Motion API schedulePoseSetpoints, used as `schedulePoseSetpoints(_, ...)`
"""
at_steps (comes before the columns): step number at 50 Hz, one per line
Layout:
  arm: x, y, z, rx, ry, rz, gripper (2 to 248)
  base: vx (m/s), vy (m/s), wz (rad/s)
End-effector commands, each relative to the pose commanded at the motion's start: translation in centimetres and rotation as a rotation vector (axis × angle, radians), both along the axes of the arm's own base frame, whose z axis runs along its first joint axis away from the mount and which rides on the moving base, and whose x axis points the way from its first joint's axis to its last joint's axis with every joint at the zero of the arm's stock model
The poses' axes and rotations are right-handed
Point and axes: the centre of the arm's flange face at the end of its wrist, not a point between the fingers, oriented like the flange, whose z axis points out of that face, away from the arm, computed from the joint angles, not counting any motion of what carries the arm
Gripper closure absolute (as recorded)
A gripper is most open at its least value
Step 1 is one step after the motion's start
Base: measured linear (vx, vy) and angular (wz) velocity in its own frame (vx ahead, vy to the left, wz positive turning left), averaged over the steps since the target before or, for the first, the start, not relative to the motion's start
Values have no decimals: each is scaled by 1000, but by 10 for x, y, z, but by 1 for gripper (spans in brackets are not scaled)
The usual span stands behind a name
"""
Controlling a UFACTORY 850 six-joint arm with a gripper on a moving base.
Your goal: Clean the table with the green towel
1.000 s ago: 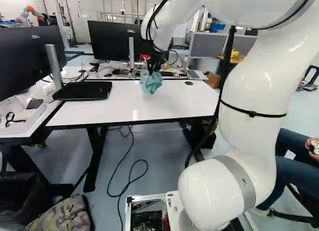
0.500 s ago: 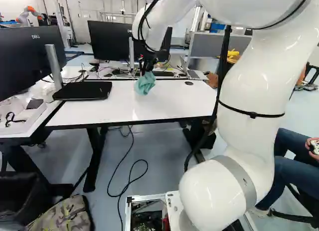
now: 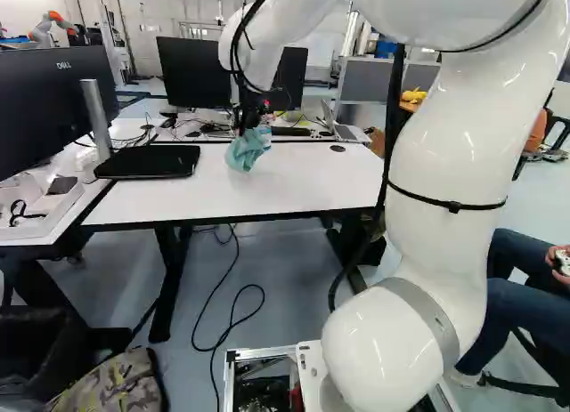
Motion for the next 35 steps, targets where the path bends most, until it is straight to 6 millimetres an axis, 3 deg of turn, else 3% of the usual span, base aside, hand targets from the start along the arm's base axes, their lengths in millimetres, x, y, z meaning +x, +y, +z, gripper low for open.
schedulePoseSetpoints(6,-2,11,0,0,-1,19,216,0,0,0)
schedulePoseSetpoints(16,-2,12,0,0,-1,20,215,0,0,0)
schedulePoseSetpoints(17,-2,12,0,0,-1,20,189,0,0,0)
schedulePoseSetpoints(21,-2,12,0,0,-1,20,189,0,0,0)
schedulePoseSetpoints(22,-2,12,0,0,-1,20,154,0,0,0)
schedulePoseSetpoints(27,-2,12,0,0,-1,20,154,0,0,0)
schedulePoseSetpoints(28,-2,12,0,0,-1,20,120,0,0,0)
schedulePoseSetpoints(32,-2,12,0,0,-1,20,120,0,0,0)
schedulePoseSetpoints(33,-2,12,0,0,-1,20,84,0,0,0)
schedulePoseSetpoints(35,-2,12,0,0,-1,20,84,0,0,0)
